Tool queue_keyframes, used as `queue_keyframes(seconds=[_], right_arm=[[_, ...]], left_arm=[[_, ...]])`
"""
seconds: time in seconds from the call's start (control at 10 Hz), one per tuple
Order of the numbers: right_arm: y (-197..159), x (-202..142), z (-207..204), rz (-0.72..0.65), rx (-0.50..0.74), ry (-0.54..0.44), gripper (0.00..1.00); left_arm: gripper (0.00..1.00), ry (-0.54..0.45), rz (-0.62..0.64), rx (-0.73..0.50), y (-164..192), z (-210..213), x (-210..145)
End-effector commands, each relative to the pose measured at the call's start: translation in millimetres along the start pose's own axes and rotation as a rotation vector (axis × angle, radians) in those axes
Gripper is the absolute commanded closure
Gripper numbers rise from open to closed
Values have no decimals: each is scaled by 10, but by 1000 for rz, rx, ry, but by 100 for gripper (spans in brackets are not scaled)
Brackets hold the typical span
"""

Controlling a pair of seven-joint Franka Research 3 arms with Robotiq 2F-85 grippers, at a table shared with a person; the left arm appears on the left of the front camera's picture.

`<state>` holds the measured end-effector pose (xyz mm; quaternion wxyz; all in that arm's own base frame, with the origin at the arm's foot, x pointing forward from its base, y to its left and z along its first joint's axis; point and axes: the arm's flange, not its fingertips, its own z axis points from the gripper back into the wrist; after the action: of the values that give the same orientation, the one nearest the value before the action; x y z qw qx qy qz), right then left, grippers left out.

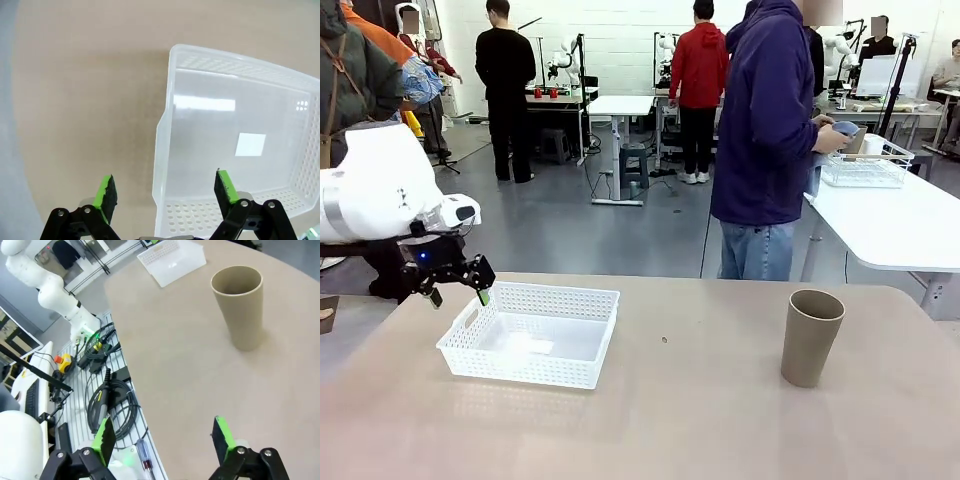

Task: Clean and organize the cups into the basket.
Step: Pick up the Organizing basket and move it to the center of the table, then pick up the Reusable plastic cup from the right side of the table and place it inside the Organizing basket.

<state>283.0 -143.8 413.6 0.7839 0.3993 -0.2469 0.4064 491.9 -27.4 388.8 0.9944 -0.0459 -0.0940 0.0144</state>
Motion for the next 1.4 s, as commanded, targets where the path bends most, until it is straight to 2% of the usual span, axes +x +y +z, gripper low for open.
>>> queue_keyframes(seconds=[0.0, 0.2, 0.3, 0.6, 0.9, 1.0, 1.1, 1.3], right_arm=[[-29, 75, -4, 267, 104, 31, 0], [-457, 208, -122, 458, 140, 18, 0], [-658, 275, -195, 583, 183, 57, 0], [-1131, 489, -381, 695, 208, 85, 0], [-1311, 717, -614, 706, 244, 67, 0], [-1250, 712, -657, 585, 192, 74, 0], [-1302, 681, -601, 707, 227, 84, 0], [-1302, 681, -601, 707, 227, 84, 0]], left_arm=[[0, 54, 13, -3, -8, 39, 85], [0, 54, 13, -3, -8, 39, 85], [0, 54, 13, -3, -8, 39, 85], [0, 54, 13, -3, -8, 39, 85], [0, 54, 13, -3, -8, 39, 85], [0, 54, 13, -3, -8, 39, 85], [0, 54, 13, -3, -8, 39, 85], [0, 54, 13, -3, -8, 39, 85]])
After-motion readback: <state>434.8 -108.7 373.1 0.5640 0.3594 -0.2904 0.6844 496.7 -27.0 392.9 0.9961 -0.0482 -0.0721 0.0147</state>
